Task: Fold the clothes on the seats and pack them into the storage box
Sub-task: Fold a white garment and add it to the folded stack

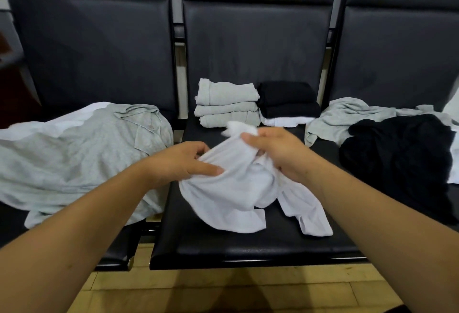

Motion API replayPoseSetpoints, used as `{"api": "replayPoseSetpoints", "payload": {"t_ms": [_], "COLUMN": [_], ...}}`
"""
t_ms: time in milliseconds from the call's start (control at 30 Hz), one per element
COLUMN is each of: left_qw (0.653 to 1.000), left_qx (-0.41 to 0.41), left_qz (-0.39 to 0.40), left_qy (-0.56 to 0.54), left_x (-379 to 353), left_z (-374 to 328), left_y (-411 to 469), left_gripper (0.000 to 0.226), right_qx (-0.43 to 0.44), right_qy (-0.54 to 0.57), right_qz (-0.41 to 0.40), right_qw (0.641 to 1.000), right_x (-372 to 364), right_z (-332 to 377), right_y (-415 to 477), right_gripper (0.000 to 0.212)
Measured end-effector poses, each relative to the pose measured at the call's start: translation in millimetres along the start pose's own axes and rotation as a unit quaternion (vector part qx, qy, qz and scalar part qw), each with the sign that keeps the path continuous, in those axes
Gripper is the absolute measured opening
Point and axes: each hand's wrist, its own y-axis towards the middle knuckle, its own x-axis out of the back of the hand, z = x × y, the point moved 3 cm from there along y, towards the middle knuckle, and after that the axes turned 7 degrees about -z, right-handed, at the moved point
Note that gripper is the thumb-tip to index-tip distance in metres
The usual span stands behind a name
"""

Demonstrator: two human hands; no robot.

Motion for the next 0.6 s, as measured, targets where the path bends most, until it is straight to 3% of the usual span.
{"api": "replayPoseSetpoints", "payload": {"t_ms": [133, 267, 333, 433, 533, 600], "left_qw": [0.998, 0.986, 0.974, 0.946, 0.914, 0.902], "left_qx": [0.026, -0.011, -0.062, -0.142, -0.182, -0.159], "left_qz": [0.029, -0.13, -0.214, -0.279, -0.308, -0.283], "left_qy": [0.043, -0.105, -0.039, 0.089, 0.193, 0.286], "left_x": [6, 21, 39, 72, 110, 127], "left_z": [16, 1, -24, -82, -136, -152], "left_y": [5, 14, 19, 16, 4, 0], "left_gripper": [0.023, 0.012, 0.014, 0.013, 0.011, 0.012], "right_qx": [0.059, 0.074, 0.069, 0.095, 0.171, 0.211], "right_qy": [0.067, 0.096, 0.094, 0.114, 0.129, 0.132], "right_qz": [-0.104, -0.17, -0.18, -0.202, -0.225, -0.231], "right_qw": [0.991, 0.978, 0.977, 0.968, 0.95, 0.94], "right_x": [22, 46, 57, 77, 103, 119], "right_z": [18, 34, 47, 90, 152, 183], "right_y": [4, 10, 15, 19, 16, 10], "right_gripper": [0.048, 0.047, 0.039, 0.026, 0.017, 0.011]}}
